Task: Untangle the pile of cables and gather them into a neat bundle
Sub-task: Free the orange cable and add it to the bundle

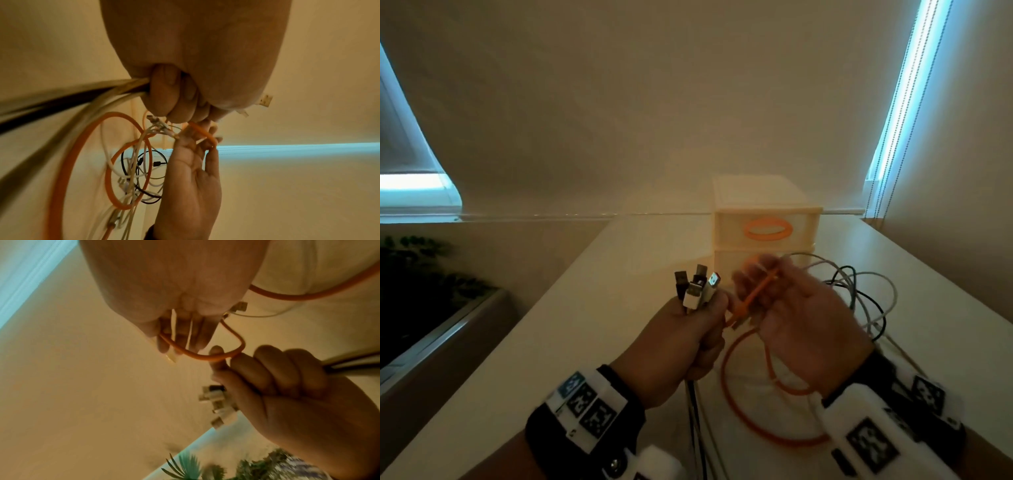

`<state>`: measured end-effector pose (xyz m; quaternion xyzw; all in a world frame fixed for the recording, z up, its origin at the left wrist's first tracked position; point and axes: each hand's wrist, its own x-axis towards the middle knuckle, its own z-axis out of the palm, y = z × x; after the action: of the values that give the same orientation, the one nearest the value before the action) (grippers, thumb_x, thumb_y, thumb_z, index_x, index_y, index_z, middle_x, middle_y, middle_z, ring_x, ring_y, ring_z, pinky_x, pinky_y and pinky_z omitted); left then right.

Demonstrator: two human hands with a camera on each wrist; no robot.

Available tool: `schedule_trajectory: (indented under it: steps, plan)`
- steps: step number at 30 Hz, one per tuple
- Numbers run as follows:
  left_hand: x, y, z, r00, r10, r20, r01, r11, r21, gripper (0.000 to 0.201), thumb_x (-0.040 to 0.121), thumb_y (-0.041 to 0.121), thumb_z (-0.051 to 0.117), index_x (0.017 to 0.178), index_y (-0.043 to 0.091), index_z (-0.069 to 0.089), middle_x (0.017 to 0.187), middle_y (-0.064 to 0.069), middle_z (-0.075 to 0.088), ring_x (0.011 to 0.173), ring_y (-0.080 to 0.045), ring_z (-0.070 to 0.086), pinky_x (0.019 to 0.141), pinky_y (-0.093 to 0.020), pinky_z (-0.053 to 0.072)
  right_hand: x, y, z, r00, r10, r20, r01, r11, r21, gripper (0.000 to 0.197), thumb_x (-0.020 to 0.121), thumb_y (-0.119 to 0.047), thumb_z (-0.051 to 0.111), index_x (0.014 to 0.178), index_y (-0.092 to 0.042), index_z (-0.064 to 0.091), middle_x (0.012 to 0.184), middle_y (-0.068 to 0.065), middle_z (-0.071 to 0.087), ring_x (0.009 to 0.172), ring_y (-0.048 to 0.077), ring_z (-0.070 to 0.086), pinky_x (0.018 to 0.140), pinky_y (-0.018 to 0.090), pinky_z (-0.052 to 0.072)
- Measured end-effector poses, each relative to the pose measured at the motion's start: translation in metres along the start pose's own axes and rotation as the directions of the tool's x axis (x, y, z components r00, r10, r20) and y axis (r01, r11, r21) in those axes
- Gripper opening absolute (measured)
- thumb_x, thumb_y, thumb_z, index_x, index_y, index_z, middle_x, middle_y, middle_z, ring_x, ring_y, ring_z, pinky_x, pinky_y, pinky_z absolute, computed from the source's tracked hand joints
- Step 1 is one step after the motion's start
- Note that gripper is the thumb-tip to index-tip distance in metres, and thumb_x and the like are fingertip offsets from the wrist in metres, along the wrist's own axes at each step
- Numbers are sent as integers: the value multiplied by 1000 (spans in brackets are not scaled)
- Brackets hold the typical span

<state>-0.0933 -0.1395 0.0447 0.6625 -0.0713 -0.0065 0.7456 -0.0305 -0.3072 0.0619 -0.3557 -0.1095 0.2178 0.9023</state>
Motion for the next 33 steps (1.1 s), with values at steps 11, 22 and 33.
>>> schedule_trajectory:
  steps: [11, 22, 33]
  plan:
    - [0, 11, -25, 998, -38, -43, 26, 966, -257, 58, 100, 51, 42, 120, 5, 71, 66, 0, 16, 49, -11, 12, 41, -23, 9, -14, 11, -15, 968, -47, 244, 246, 324, -914, 27, 106, -31, 47, 95, -23, 70, 53, -13, 46, 45, 3, 39, 45, 17, 31]
    - [-9, 16, -18, 983, 134, 124, -162, 951, 262, 24, 102, 32, 55, 121, 33, 70, 60, -3, 30, 50, -15, 25, 48, -28, 25, -23, 1, -6, 926, 252, 280, 171, 379, -909, 49, 104, -36, 43, 91, 1, 72, 51, -4, 48, 42, 5, 37, 44, 14, 29]
    - [4, 14, -25, 975, -34, -222, -23, 968, -248, 48, 100, 49, 47, 77, 10, 61, 59, 3, 14, 47, -10, 10, 41, -22, 9, -16, 15, -16, 961, 76, 266, 239, 257, -936, 25, 104, -29, 49, 102, -32, 74, 50, -15, 48, 47, 0, 42, 52, 16, 33]
